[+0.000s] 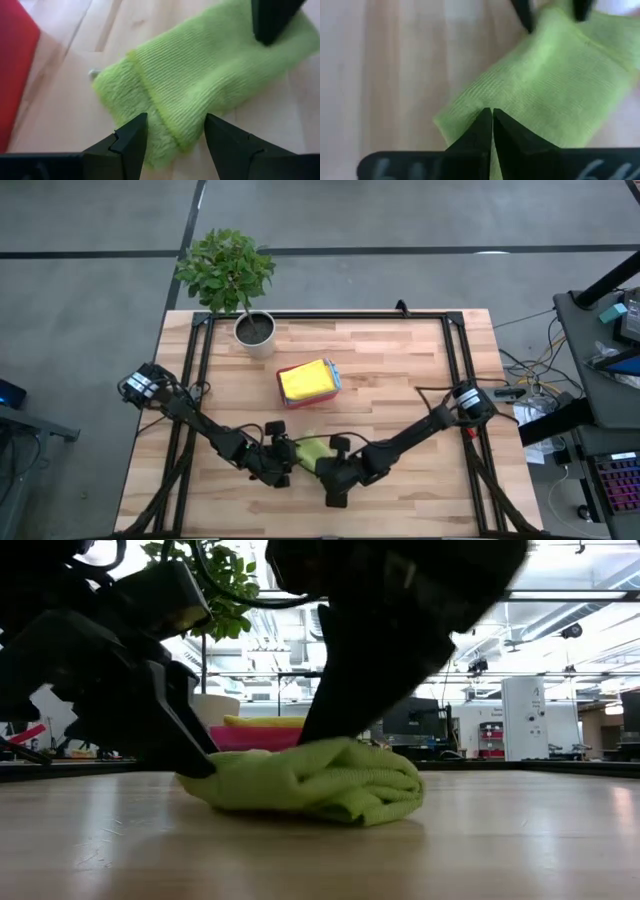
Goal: Fold microfiber towels
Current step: Fold the green microfiber cloth
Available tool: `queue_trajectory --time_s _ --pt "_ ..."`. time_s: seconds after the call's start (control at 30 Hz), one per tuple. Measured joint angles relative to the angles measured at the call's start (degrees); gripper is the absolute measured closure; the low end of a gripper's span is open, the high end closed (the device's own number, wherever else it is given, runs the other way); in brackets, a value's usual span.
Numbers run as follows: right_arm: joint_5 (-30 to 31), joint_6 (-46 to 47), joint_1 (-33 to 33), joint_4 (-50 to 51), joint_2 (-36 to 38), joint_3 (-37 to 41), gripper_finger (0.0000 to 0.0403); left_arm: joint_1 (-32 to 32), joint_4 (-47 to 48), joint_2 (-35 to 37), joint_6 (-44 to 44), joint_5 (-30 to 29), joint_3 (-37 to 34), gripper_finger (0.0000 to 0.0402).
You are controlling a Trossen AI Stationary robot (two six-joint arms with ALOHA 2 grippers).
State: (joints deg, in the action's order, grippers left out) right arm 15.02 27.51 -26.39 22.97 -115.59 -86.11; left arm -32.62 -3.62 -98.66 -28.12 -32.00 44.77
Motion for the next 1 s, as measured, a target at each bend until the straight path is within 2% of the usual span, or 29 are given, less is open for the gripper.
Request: queue_trajectory --time_s 0.1,0.3,0.4,0.5,0.6,0.83,1.0 --pt "-1.5 -0.6 -0.1 -5.4 0.0 3.3 0.0394 0.0 0.1 0.5 0.0 2.8 0.3 0.0222" --pt "-1.4 -3.1 0.0 -5.9 0.0 4.6 0.0394 -0.1 -0.1 3.7 -0.1 5.2 0.6 0.0222" --pt "-1.5 -4.8 0.0 -5.8 0.0 5.0 0.0394 -0.2 -1.9 4.9 0.0 4.8 0.6 0.0222" --pt "-1.3 -7.5 -0.6 -5.9 0.0 5.7 0.0394 -0.1 -4.7 4.8 0.0 1.2 0.5 0.0222" --pt "-1.1 -9.6 -0.9 -6.0 0.0 6.2 0.0394 0.3 -5.3 3.2 0.0 -1.4 0.2 0.0222" --pt "-3.9 -20.0 -1.4 -4.4 0.6 6.5 0.0394 0.4 -5.3 -1.8 -3.8 -1.5 0.2 0.0222" --pt "-6.0 -24.1 -1.8 2.1 1.7 6.1 0.0394 0.4 -4.8 -3.9 -6.5 -1.1 0.2 0.0222"
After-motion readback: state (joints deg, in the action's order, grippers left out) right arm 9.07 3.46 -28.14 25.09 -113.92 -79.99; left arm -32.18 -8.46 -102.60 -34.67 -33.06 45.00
